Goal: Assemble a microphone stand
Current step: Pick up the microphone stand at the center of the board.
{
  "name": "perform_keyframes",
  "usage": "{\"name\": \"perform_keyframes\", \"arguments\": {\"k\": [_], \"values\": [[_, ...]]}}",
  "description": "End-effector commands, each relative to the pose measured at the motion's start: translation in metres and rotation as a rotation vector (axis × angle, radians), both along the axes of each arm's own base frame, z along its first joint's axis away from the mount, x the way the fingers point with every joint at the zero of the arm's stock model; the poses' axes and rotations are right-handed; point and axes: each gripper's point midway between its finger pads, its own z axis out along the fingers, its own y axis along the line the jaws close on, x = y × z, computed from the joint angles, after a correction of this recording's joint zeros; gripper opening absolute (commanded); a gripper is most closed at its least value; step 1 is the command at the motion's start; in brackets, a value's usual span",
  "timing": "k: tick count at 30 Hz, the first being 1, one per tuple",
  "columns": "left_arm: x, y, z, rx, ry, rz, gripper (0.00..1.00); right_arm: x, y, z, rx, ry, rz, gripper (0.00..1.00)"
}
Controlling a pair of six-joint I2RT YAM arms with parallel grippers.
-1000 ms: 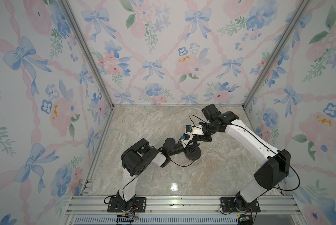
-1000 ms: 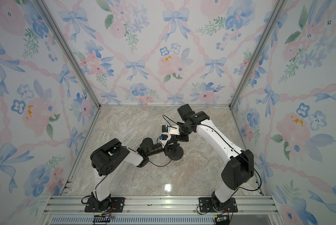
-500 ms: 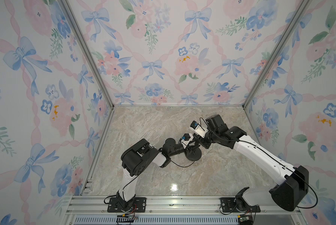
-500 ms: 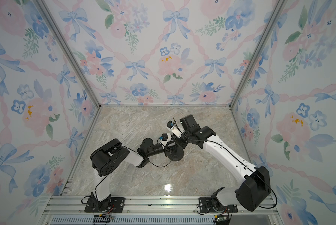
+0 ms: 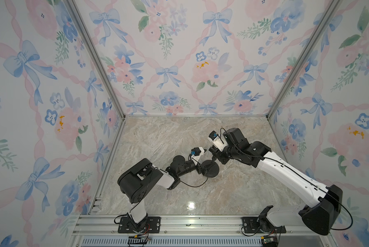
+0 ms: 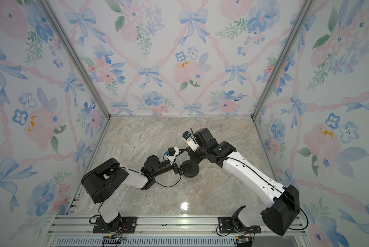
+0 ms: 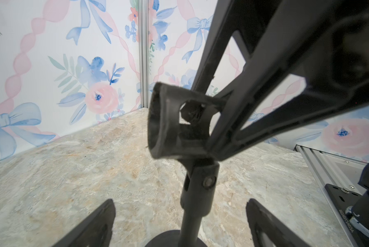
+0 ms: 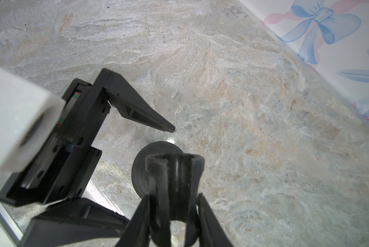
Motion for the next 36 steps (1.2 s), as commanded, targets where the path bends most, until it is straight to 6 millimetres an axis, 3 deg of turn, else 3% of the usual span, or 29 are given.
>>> {"name": "perform_keyframes", "arguments": {"k": [1, 4, 6, 9, 12, 15, 19, 22, 26, 31, 36], "values": [[0.010, 0.032, 0.007, -0.094, 0.123, 0.132, 0.98, 0.003, -0.001, 0.057, 0.057, -0.150, 0.004, 0.30], [0.018, 0.065, 0.002, -0.234, 0.345, 0.231, 0.98, 0.002, -0.005, 0.068, 0.058, -0.183, 0.007, 0.30], [0.020, 0.075, -0.010, -0.300, 0.509, 0.228, 0.98, 0.000, -0.004, 0.074, 0.069, -0.200, 0.022, 0.31], [0.021, 0.065, -0.050, -0.288, 0.853, 0.197, 0.98, -0.005, 0.000, 0.079, 0.066, -0.220, 0.064, 0.31], [0.001, 0.036, -0.064, -0.255, 1.045, 0.018, 0.98, -0.008, 0.004, 0.081, 0.060, -0.238, 0.096, 0.31], [-0.007, 0.030, -0.066, -0.242, 1.067, -0.006, 0.98, -0.009, 0.006, 0.084, 0.063, -0.244, 0.104, 0.31], [-0.005, 0.031, -0.067, -0.270, 1.124, 0.004, 0.97, -0.010, 0.008, 0.087, 0.068, -0.251, 0.109, 0.31], [-0.004, 0.029, -0.075, -0.283, 1.187, 0.007, 0.84, -0.011, 0.010, 0.090, 0.079, -0.264, 0.113, 0.31], [-0.004, 0.025, -0.078, -0.307, 1.269, -0.005, 0.77, -0.013, 0.015, 0.092, 0.100, -0.281, 0.124, 0.31], [-0.002, 0.021, -0.061, -0.374, 1.284, -0.047, 0.66, -0.014, 0.025, 0.092, 0.116, -0.294, 0.144, 0.30], [0.000, 0.020, -0.052, -0.407, 1.276, -0.069, 0.46, -0.014, 0.031, 0.090, 0.124, -0.288, 0.153, 0.30]]}}
